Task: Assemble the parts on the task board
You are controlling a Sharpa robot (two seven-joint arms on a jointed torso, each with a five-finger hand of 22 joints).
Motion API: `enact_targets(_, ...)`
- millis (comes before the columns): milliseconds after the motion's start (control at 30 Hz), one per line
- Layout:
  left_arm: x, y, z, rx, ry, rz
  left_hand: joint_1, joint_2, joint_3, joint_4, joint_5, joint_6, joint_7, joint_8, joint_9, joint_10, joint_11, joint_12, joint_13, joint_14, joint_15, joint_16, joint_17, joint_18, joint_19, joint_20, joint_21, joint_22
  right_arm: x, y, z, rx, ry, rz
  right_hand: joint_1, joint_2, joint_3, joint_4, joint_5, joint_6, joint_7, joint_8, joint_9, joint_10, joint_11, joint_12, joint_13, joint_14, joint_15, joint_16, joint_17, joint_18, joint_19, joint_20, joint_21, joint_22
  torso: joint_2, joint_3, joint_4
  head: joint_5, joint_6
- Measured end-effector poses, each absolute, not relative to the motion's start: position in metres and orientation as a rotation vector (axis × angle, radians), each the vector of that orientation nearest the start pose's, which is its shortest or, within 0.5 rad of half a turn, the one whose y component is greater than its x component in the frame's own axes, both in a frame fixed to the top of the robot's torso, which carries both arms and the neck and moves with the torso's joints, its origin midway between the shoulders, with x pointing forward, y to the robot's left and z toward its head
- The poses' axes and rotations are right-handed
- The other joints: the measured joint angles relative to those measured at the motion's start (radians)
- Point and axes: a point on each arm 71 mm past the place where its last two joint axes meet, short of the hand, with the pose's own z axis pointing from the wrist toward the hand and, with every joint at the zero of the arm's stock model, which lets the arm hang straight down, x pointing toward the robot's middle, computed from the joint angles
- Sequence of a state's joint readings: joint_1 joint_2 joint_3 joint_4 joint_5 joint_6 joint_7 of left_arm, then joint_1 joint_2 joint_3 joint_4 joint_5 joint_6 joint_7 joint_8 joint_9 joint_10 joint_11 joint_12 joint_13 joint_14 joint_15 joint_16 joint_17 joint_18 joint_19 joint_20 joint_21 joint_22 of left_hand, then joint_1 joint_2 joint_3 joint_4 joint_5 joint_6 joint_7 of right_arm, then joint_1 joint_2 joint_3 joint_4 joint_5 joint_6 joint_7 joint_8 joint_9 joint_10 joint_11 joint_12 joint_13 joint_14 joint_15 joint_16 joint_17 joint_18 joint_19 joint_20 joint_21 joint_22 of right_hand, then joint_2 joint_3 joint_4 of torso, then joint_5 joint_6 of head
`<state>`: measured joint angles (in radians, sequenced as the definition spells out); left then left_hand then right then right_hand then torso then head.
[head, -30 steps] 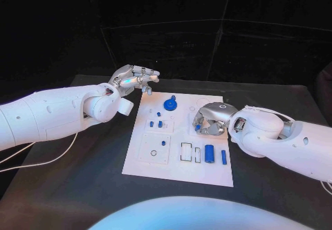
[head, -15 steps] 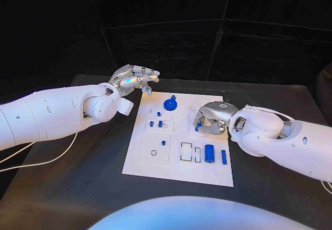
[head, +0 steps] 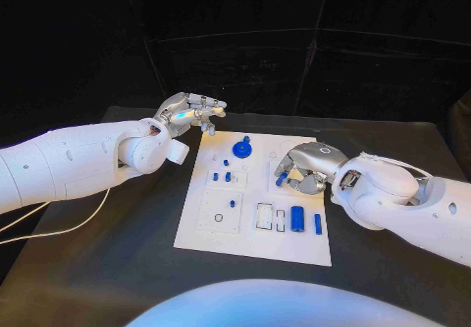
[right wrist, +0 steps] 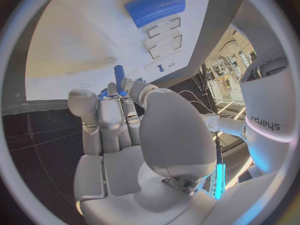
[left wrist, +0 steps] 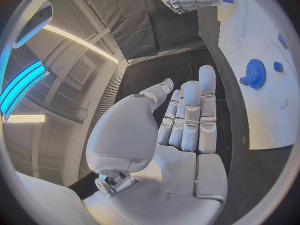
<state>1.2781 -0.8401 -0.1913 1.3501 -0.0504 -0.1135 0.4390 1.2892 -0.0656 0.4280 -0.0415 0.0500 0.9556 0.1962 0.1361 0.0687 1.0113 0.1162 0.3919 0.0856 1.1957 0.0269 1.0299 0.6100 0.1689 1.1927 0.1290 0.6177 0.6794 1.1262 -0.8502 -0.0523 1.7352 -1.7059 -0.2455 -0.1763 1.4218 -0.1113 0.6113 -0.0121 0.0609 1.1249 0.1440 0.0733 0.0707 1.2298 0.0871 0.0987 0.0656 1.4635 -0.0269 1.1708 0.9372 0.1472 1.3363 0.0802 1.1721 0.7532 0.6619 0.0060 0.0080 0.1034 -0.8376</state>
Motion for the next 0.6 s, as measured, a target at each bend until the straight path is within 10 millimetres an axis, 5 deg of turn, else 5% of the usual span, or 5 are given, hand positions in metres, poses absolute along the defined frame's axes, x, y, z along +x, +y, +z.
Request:
enact_targets(300, 0.510, 0.254, -0.198, -0.987, 1.518, -1.519, 0.000, 0.000, 0.000, 0.000, 0.000, 0.000, 0.000, 0.000, 0.000, 0.000, 0.000, 0.000, 0.000, 0.000, 0.000, 0.000, -0.003, 0.000, 0.000, 0.000, 0.000, 0.000, 0.409, -0.128, -0.188, -0.425, 1.633, 0.781, -0.010, 0.000, 0.004, -0.002, 0.000, 0.000, 0.000, -0.001, -0.001, 0.002, -0.002, -0.006, 0.000, 0.000, 0.000, 0.000, 0.001, 0.000, 0.000, 0.000, 0.000, 0.000, 0.001, 0.0001, 0.0000, 0.000, 0.002)
enact_targets(600, 0.511, 0.246, -0.198, -0.981, 1.525, -1.531, 0.000, 0.000, 0.000, 0.000, 0.000, 0.000, 0.000, 0.000, 0.000, 0.000, 0.000, 0.000, 0.000, 0.000, 0.000, 0.000, -0.003, 0.000, 0.000, 0.000, 0.000, 0.000, 0.402, -0.070, -0.185, -0.475, 1.609, 0.928, -0.015, -0.006, 0.004, -0.002, 0.005, -0.004, 0.004, -0.001, -0.001, 0.003, -0.003, -0.006, -0.001, 0.004, 0.004, 0.000, 0.003, 0.000, 0.000, 0.000, 0.000, 0.000, 0.003, -0.0011, 0.0032, 0.007, -0.004)
